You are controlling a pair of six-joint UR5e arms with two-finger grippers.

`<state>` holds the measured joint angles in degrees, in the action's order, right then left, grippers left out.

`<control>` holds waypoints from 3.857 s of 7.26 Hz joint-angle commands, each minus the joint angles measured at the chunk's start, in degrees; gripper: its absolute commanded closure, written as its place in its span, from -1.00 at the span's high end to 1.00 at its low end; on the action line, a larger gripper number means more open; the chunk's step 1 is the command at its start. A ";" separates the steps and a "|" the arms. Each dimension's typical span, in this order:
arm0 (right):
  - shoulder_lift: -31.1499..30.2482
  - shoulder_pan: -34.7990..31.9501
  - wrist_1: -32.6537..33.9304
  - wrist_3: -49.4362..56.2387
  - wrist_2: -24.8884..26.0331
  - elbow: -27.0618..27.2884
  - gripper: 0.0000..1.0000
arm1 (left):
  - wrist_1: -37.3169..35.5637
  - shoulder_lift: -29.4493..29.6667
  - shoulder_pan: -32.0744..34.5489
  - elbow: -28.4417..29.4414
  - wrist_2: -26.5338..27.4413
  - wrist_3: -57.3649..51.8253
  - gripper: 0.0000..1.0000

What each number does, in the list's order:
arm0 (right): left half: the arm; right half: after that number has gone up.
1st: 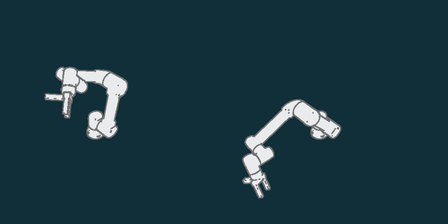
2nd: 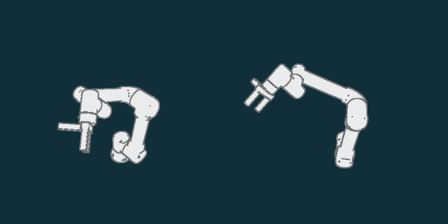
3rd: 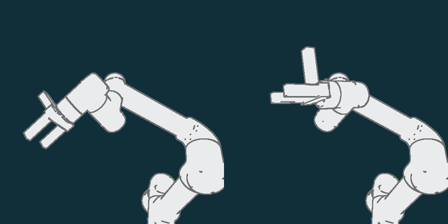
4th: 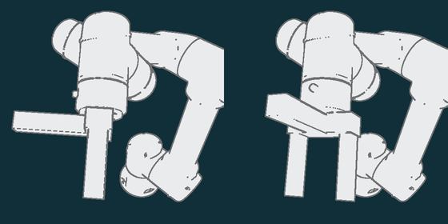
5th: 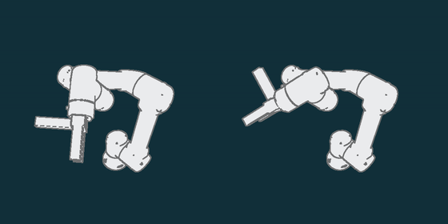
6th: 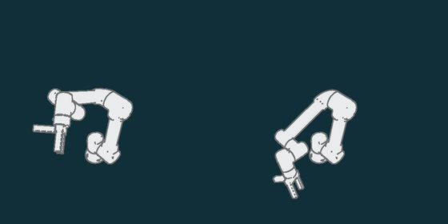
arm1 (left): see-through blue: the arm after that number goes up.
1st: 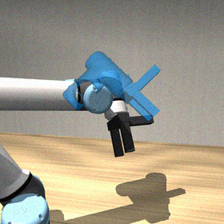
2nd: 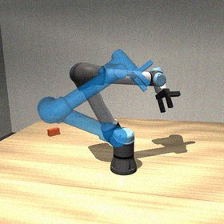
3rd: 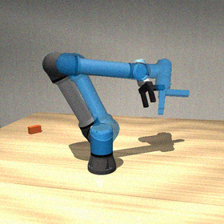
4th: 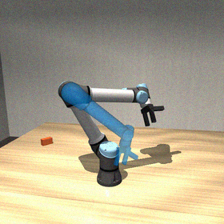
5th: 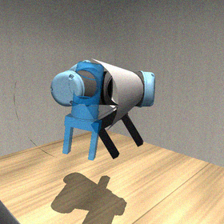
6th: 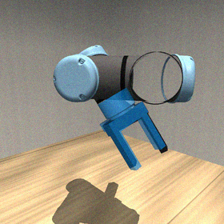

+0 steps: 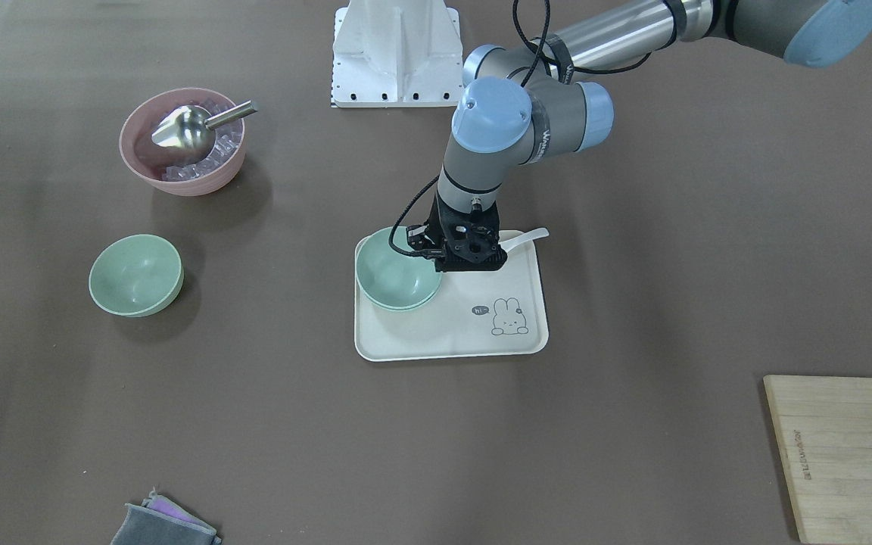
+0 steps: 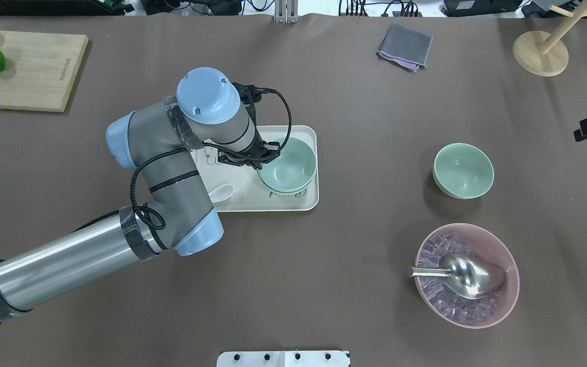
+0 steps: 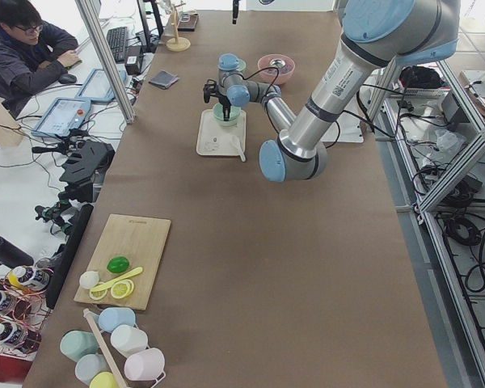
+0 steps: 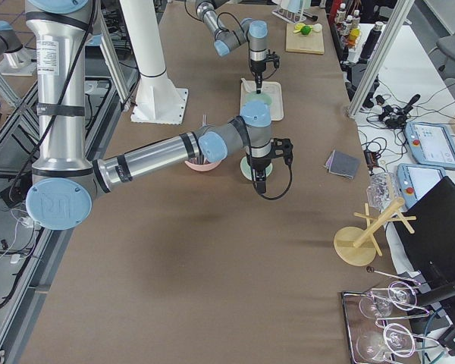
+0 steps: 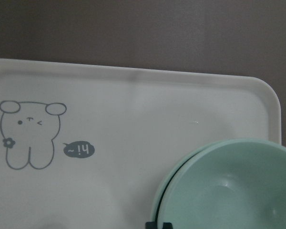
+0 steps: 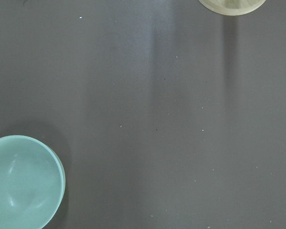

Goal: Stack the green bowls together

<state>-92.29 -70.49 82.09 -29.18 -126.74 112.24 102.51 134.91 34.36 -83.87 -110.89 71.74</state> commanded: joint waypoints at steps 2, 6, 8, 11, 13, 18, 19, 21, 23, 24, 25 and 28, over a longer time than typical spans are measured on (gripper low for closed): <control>0.00 0.00 0.00 0.00 -0.09 0.00 0.99 | 0.24 0.00 0.00 -0.07 -0.12 -0.29 -0.37; 0.17 0.17 -0.09 0.09 -0.26 0.09 1.00 | -0.81 -1.83 0.70 -4.27 -0.12 -0.37 0.96; 0.26 1.23 -3.15 0.09 -0.09 0.00 1.00 | -14.69 -4.74 4.28 -14.86 -0.82 -13.03 0.97; 1.05 3.06 -2.81 -5.41 0.17 -0.52 1.00 | -24.81 -14.54 20.66 -25.54 -10.78 -37.73 0.97; 3.68 7.79 -2.46 -15.59 3.75 -1.14 0.99 | -24.98 -28.66 36.40 -23.73 -26.85 -53.86 0.97; 5.10 15.01 -15.07 -27.37 7.38 -10.79 0.98 | -22.97 -35.51 48.34 -13.17 -17.61 -74.73 0.97; 5.01 16.86 -15.29 -29.60 8.86 -10.55 0.93 | -22.88 -35.51 48.25 -13.17 -17.70 -74.73 0.97; 5.62 21.26 -15.38 -34.25 13.26 -10.81 0.61 | -22.88 -35.51 48.34 -13.17 -17.61 -74.73 0.97; 4.49 21.71 -15.38 -34.36 13.45 -10.20 0.17 | -22.61 -36.39 48.17 -13.52 -17.87 -74.73 0.97; 4.05 21.88 -15.38 -34.45 13.36 -10.11 0.06 | -22.53 -36.56 48.16 -13.78 -17.96 -74.73 0.97; 3.96 22.23 -15.38 -34.54 13.45 -10.11 -0.14 | -22.44 -37.35 48.16 -14.30 -17.96 -74.73 0.97; 4.13 22.41 -15.38 -34.54 13.36 -10.11 -0.30 | -22.44 -37.44 48.16 -14.40 -17.87 -74.82 0.97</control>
<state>-88.24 -48.15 66.71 -63.75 -113.35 102.12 80.06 97.54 82.53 -98.22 -128.79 -3.01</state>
